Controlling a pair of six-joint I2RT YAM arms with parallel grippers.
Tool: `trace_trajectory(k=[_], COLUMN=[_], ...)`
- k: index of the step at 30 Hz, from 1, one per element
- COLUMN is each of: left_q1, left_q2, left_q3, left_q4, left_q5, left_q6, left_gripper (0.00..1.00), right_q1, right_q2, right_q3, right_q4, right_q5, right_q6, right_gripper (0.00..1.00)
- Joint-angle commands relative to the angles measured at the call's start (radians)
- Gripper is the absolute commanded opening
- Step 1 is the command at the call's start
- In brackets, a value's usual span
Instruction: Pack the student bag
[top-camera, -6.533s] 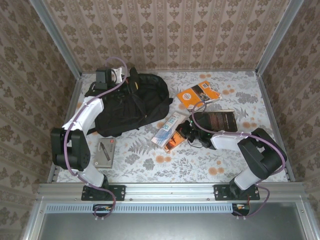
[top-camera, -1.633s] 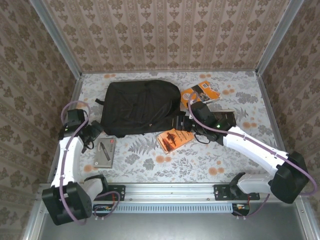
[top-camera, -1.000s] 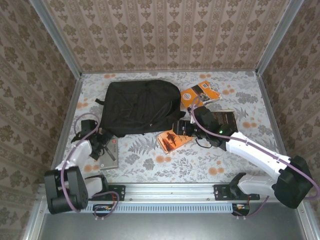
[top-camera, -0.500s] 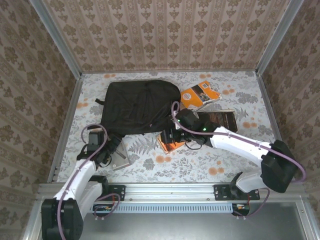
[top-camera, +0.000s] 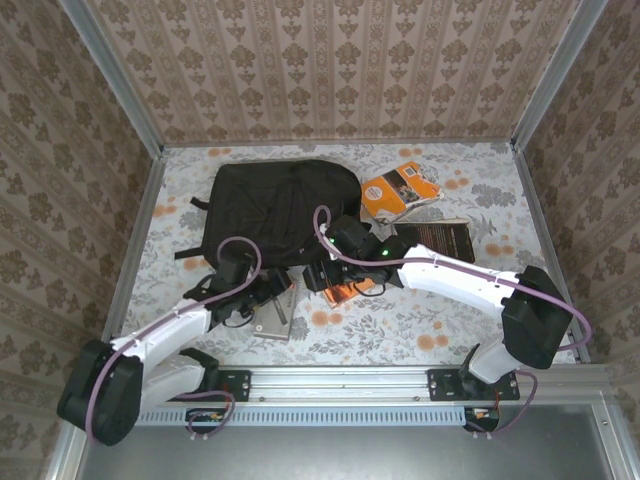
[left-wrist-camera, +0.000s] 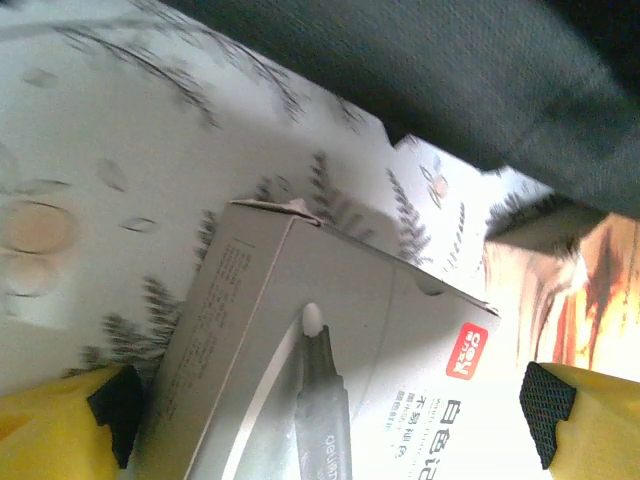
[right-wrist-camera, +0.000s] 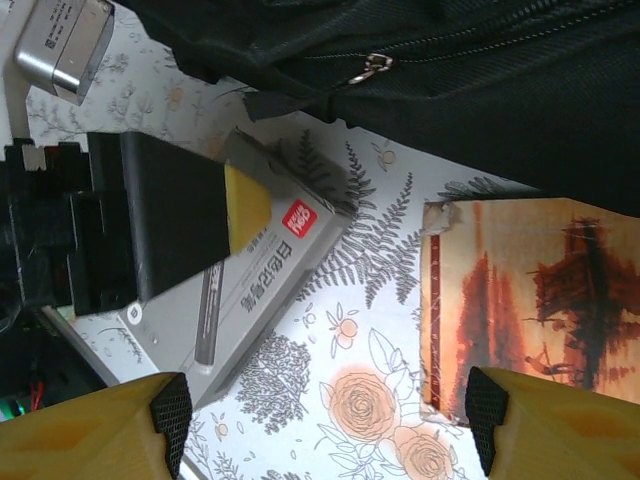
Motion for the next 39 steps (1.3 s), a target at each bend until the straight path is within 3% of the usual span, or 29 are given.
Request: trace_trajectory(k=[1, 5, 10, 15, 21, 25, 31, 35, 39], left_q1=[-0.039, -0.049, -0.054, -0.085, -0.130, -0.239, -0.352, -0.351, -0.293], left_q2=[0.057, 0.024, -0.063, -0.069, -0.112, -0.095, 0.061, 0.094, -0.050], left_q3=[0.044, 0.091, 0.203, 0.167, 0.086, 0.110, 0.197, 0.249, 0.269], left_q4=[0.002, -0.101, -0.416, -0.452, -0.405, -0.320, -0.215, -0.304, -0.427], left_q5=[0.126, 0.125, -0.032, 0.013, 0.036, 0.085, 0.147, 0.100, 0.067], left_q6=[0.019, 0.043, 0.177, 0.200, 0.163, 0.177, 0.233, 0.273, 0.318], left_gripper=[1.00, 1.00, 1.00, 1.00, 1.00, 1.00, 1.00, 1.00, 1.00], right_q1=[-0.002, -0.002, 0.002, 0.008, 0.007, 0.007, 0.008, 0.011, 0.069], right_q2=[-0.007, -0.032, -0.061, -0.015, -0.015, 0.004, 0.026, 0.027, 0.049], right_q3=[0.017, 0.001, -0.029, -0.004, -0.033, -0.032, -0.014, 0.009, 0.059], right_q4=[-0.056, -0.077, -0.092, -0.162, -0.152, -0.149, -0.166, -0.207, -0.300], right_q5=[0.067, 0.108, 0.091, -0.002, 0.016, 0.007, 0.026, 0.058, 0.182], right_q6=[0.001, 0.039, 0.039, 0.044, 0.027, 0.025, 0.026, 0.026, 0.058], right_gripper=[0.76, 0.74, 0.72, 0.73, 0.75, 0.75, 0.76, 0.77, 0.87])
